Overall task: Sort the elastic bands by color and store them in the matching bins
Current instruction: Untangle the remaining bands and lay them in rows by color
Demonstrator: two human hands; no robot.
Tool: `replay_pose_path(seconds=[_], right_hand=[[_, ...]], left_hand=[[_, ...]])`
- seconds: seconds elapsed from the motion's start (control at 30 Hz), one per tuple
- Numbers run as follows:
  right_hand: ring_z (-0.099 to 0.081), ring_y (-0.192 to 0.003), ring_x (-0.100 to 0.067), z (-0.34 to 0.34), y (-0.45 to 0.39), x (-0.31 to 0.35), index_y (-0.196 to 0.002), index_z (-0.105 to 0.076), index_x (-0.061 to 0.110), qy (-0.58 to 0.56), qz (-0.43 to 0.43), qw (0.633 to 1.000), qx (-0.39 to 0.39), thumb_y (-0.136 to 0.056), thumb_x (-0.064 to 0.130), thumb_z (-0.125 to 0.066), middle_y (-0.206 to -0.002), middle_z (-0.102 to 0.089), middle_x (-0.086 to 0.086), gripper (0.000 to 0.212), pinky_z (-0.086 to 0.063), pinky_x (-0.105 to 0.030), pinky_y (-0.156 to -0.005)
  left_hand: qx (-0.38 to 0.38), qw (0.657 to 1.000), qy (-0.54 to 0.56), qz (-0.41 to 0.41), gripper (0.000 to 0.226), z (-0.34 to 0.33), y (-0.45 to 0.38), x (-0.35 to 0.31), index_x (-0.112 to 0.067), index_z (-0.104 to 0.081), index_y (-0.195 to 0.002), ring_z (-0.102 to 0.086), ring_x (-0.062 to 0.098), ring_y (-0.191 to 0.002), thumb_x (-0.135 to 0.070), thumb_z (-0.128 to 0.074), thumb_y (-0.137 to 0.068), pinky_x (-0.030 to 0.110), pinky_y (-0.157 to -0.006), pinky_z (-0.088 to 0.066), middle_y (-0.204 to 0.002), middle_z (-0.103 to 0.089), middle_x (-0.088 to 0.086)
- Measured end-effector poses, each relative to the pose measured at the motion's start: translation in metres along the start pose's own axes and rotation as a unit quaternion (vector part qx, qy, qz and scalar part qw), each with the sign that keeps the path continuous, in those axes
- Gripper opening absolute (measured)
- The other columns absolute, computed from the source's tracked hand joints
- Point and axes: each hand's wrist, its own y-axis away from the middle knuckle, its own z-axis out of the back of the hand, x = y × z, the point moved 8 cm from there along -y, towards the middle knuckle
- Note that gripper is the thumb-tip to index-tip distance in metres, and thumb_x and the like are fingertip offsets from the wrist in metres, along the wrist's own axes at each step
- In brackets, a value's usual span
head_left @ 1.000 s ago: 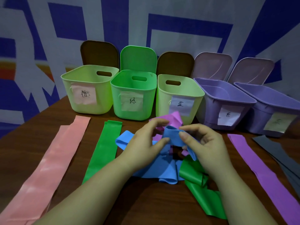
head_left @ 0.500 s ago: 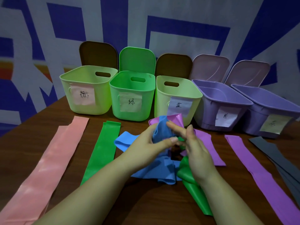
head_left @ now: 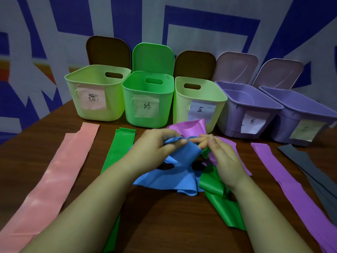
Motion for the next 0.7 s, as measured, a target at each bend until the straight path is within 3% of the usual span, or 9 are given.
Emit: replay_pose_path(seconds=[0.07, 0.13, 0.2, 0.27, 0.4, 0.47, 0.53, 0.63, 0.7], right_hand=[[-0.057, -0.094, -0.003, 0.003, -0.001, 0.002, -0.073, -0.065, 0.022, 0.079, 0.033, 0.996, -0.002, -0.073, 0.075, -0.045, -0.087, -0.063, 0.01, 0.056, -0.04, -0.041, -0.098], [-0.054, -0.09, -0.007, 0.007, -0.001, 0.006, -0.063, -0.059, 0.029, 0.178, 0.073, 0.981, -0.021, -0.071, 0.071, -0.049, -0.08, -0.061, 0.012, 0.044, -0.027, -0.043, -0.11], [-0.05, -0.084, -0.007, 0.009, 0.0, 0.012, -0.06, -0.055, 0.038, 0.236, 0.108, 0.965, -0.033, -0.069, 0.063, -0.055, -0.073, -0.061, 0.009, 0.026, -0.029, -0.033, -0.101], [-0.048, -0.082, -0.006, 0.007, 0.001, 0.016, -0.063, -0.059, 0.038, 0.252, 0.125, 0.959, -0.037, -0.066, 0.061, -0.06, -0.07, -0.059, 0.009, 0.024, -0.032, -0.028, -0.085], [-0.049, -0.109, -0.014, 0.009, 0.003, 0.021, -0.086, -0.046, 0.04, 0.228, 0.134, 0.959, -0.097, -0.064, 0.05, -0.074, -0.106, -0.053, 0.012, 0.037, -0.033, -0.022, -0.092], [-0.037, -0.129, -0.011, 0.008, 0.004, 0.018, -0.11, -0.04, 0.043, 0.211, 0.096, 0.969, -0.088, -0.064, 0.04, -0.081, -0.131, -0.041, 0.016, 0.062, -0.028, -0.022, -0.103], [-0.028, -0.133, -0.006, 0.0, 0.003, 0.012, -0.127, -0.039, 0.042, 0.236, 0.062, 0.969, -0.039, -0.066, 0.041, -0.081, -0.134, -0.033, 0.022, 0.074, -0.025, -0.029, -0.11], [-0.04, -0.125, -0.011, -0.005, -0.001, 0.004, -0.104, -0.067, 0.026, 0.295, 0.083, 0.952, -0.007, -0.068, 0.047, -0.073, -0.117, -0.051, 0.021, 0.042, -0.019, -0.043, -0.115], [-0.05, -0.114, -0.016, 0.0, -0.004, 0.0, -0.09, -0.071, 0.016, 0.291, 0.073, 0.954, -0.024, -0.067, 0.043, -0.074, -0.1, -0.058, 0.015, 0.035, -0.009, -0.038, -0.117]], left_hand=[[-0.063, 0.998, -0.017, -0.016, 0.022, 0.015, -0.001, -0.001, -0.012, -0.07, -0.08, -0.058, 0.021, -0.068, -0.033, -0.064, -0.088, 0.034, -0.065, -0.046, -0.073, -0.065, 0.015], [-0.104, 0.994, 0.017, -0.008, 0.015, 0.025, 0.0, -0.002, -0.018, -0.069, -0.075, -0.052, 0.014, -0.063, -0.026, -0.065, -0.087, 0.033, -0.059, -0.042, -0.07, -0.064, 0.018], [-0.166, 0.984, 0.069, 0.006, 0.018, 0.038, 0.002, 0.0, -0.026, -0.067, -0.07, -0.047, 0.005, -0.056, -0.022, -0.065, -0.088, 0.026, -0.053, -0.039, -0.059, -0.063, 0.003], [-0.21, 0.973, 0.1, 0.003, 0.024, 0.049, 0.004, -0.003, -0.03, -0.063, -0.069, -0.044, -0.004, -0.047, -0.016, -0.062, -0.089, 0.012, -0.049, -0.035, -0.049, -0.057, -0.015], [-0.105, 0.989, 0.098, -0.026, 0.021, 0.031, 0.001, -0.012, -0.028, -0.065, -0.07, -0.049, -0.005, -0.05, -0.013, -0.066, -0.085, 0.008, -0.051, -0.037, -0.052, -0.059, -0.019], [-0.041, 0.996, 0.07, -0.04, 0.006, 0.013, 0.0, -0.009, -0.024, -0.071, -0.074, -0.058, 0.003, -0.06, -0.025, -0.071, -0.08, 0.019, -0.056, -0.045, -0.063, -0.067, -0.01], [-0.027, 0.997, 0.046, -0.05, 0.016, 0.008, 0.001, -0.008, -0.02, -0.073, -0.079, -0.063, 0.023, -0.074, -0.035, -0.068, -0.078, 0.033, -0.064, -0.05, -0.074, -0.07, 0.004], [-0.06, 0.994, 0.064, -0.061, 0.007, 0.016, 0.001, -0.007, -0.034, -0.069, -0.076, -0.063, 0.006, -0.073, -0.029, -0.068, -0.081, 0.023, -0.067, -0.049, -0.073, -0.07, -0.013], [-0.102, 0.992, 0.055, -0.052, 0.016, 0.025, 0.0, -0.005, -0.035, -0.067, -0.075, -0.059, 0.001, -0.07, -0.021, -0.067, -0.084, 0.02, -0.066, -0.047, -0.069, -0.067, -0.017]])
